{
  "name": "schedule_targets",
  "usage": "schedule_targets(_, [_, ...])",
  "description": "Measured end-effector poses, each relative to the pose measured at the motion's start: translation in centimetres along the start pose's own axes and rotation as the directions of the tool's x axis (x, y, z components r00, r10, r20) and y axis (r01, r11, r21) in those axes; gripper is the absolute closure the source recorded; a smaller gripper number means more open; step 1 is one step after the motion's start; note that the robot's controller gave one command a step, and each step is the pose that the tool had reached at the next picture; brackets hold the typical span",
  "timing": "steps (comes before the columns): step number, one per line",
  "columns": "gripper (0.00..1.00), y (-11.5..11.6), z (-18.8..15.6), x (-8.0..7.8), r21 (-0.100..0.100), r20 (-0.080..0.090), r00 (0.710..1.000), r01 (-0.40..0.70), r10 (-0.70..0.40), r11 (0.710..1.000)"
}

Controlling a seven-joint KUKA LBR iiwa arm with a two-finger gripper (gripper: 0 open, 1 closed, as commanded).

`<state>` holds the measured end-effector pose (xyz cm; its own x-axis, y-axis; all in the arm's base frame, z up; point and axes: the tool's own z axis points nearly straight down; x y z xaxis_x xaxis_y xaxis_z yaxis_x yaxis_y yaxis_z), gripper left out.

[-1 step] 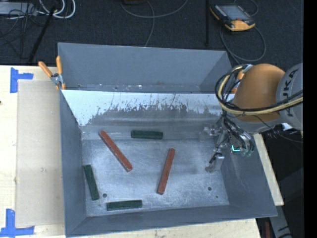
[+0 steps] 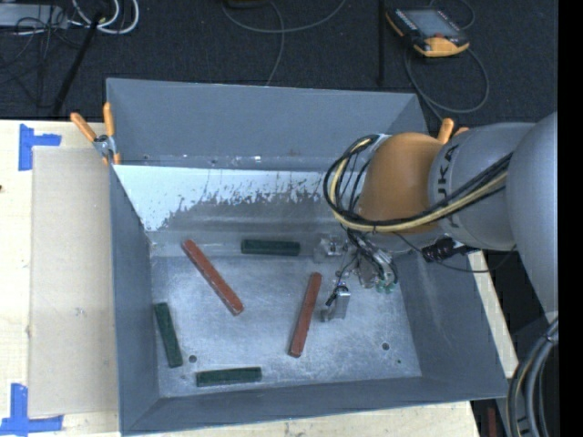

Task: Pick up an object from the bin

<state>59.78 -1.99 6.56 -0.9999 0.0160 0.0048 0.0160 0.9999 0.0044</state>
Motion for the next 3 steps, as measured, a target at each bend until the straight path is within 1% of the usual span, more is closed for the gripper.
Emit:
schedule_targets(1, [0.0, 4.7, -0.3, 4.9, 0.003, 0.0, 0.915, 0.403, -0.403, 0.915])
schedule_targets(2, [1.0, 4.6, -0.3, 4.8, 0.005, 0.001, 0.915, 0.403, -0.403, 0.915])
schedule_targets(3, [1.0, 6.8, -14.0, 2.7, 0.008, 0.012, 0.906, 0.423, -0.423, 0.906])
